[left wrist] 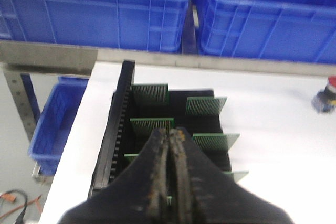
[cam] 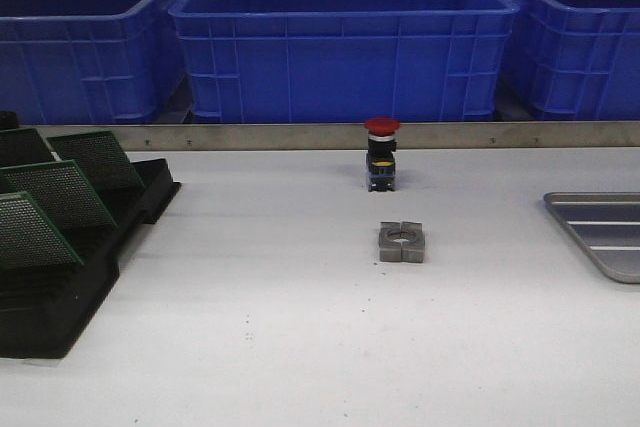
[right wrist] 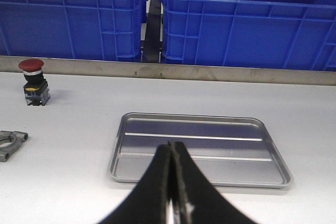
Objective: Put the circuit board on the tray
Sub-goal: 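Lower the left gripper into the black rack and grip a green circuit board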
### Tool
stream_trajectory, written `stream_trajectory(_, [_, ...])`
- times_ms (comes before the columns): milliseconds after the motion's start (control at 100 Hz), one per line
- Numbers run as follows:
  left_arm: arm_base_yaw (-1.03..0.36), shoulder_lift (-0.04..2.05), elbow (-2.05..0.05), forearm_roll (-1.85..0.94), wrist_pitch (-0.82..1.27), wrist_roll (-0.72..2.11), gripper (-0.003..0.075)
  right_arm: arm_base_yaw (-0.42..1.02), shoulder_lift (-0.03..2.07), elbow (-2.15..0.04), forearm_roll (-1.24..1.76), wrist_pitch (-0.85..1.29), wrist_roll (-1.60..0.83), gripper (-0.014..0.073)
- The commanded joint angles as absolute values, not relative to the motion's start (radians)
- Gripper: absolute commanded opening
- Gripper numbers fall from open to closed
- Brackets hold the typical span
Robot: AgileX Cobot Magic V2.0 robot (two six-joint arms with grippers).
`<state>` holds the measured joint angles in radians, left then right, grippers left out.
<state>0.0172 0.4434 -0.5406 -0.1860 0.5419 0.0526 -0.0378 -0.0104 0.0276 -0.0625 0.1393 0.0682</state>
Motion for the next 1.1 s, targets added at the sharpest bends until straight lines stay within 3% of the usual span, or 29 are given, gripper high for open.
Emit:
stream_trajectory(0, [0.019,0.534,-0.625,-0.203,0.541,0.126,0.003,-0.044,-0.03,0.029,-0.074,0.057,0.067,-0.006])
stream_trajectory(220, [0.001,0.748,-0.732,-0.217,0.703,0.549,0.0275,-0.044,-0.03,0.029,-0.074,0.057,0.067,-0.006])
stream_trajectory(320, [-0.015,0.821,-0.752,-0.246,0.744,0.763,0.0344,-0.044,-0.03,0.029,-0.074,0.057,0.067,-0.006])
stream_trajectory(650, [-0.048,1.047,-0.754,-0.224,0.704,1.463,0.034,-0.044,-0.03,0.029,-0.074,0.057,0.067,-0.006])
stream_trajectory(1090, [-0.048,1.312,-0.754,-0.158,0.603,1.498,0.034,-0.044,-0.03,0.029,-0.074,0.057,0.067,-0.006])
